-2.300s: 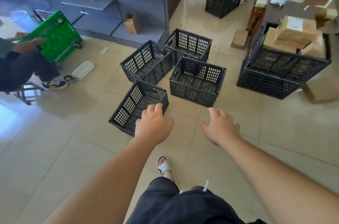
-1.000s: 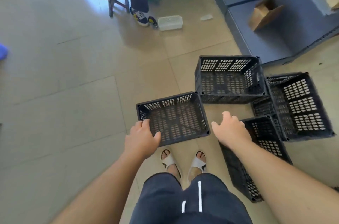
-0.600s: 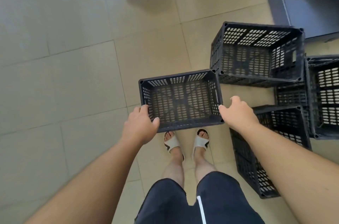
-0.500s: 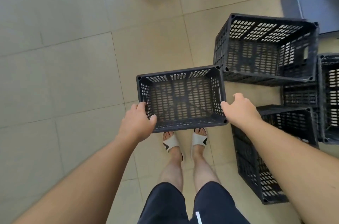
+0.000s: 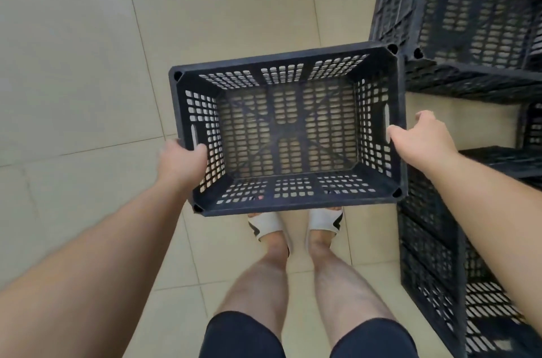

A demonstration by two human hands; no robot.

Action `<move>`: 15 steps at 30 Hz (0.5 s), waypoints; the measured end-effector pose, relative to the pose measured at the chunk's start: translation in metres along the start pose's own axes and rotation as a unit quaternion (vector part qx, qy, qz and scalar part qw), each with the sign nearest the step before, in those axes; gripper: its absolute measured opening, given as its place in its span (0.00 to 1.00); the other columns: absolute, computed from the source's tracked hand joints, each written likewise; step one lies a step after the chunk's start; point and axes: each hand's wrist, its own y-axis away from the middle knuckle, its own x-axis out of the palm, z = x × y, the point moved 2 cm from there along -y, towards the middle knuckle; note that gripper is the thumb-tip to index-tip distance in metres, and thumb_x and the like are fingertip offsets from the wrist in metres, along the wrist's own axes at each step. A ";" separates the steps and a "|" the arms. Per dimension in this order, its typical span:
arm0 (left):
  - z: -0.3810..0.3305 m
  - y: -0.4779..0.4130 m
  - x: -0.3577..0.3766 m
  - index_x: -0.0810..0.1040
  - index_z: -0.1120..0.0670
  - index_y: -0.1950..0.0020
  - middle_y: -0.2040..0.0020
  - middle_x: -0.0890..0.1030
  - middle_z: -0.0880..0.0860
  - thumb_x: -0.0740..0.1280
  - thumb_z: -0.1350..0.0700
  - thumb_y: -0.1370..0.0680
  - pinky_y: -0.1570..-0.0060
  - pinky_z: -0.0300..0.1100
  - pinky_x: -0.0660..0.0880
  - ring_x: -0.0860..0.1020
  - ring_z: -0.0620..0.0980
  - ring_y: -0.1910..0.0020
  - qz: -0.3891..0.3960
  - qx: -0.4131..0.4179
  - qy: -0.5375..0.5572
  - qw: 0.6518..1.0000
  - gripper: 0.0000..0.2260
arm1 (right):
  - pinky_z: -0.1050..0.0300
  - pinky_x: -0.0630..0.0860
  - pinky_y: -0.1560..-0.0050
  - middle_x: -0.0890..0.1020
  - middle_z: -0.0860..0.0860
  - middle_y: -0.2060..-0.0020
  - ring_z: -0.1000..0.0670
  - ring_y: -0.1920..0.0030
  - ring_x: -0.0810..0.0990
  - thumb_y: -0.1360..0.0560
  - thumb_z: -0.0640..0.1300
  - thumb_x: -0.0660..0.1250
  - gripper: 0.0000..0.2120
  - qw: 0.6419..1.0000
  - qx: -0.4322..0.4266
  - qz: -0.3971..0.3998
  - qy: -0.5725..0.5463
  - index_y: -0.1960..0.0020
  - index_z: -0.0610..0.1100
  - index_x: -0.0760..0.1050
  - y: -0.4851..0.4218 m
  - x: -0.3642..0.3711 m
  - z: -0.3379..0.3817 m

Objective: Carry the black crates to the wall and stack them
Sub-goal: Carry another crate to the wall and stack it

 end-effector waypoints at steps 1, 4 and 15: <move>0.005 -0.013 0.006 0.71 0.50 0.40 0.43 0.82 0.54 0.65 0.44 0.29 0.43 0.56 0.80 0.82 0.58 0.47 -0.021 -0.015 0.019 0.999 0.20 | 0.43 0.74 0.41 0.73 0.39 0.29 0.35 0.33 0.75 0.20 0.55 0.65 0.31 1.000 0.002 -0.006 -0.001 0.23 0.41 0.63 -0.012 0.007 -0.002; 0.013 -0.045 0.023 0.74 0.53 0.40 0.47 0.81 0.53 0.65 0.47 0.25 0.45 0.51 0.79 0.80 0.58 0.50 -0.026 -0.049 0.052 0.997 0.16 | 0.43 0.73 0.37 0.75 0.38 0.31 0.34 0.34 0.75 0.19 0.54 0.63 0.28 1.000 0.006 0.006 0.000 0.25 0.39 0.65 -0.044 0.030 -0.004; 0.037 -0.108 0.035 0.76 0.56 0.45 0.62 0.79 0.50 0.65 0.56 0.19 0.65 0.38 0.75 0.77 0.45 0.67 0.068 -0.078 0.177 0.979 0.06 | 0.38 0.79 0.41 0.82 0.42 0.42 0.37 0.44 0.82 0.22 0.47 0.56 0.16 0.991 0.027 -0.018 -0.128 0.38 0.44 0.71 -0.079 0.064 -0.013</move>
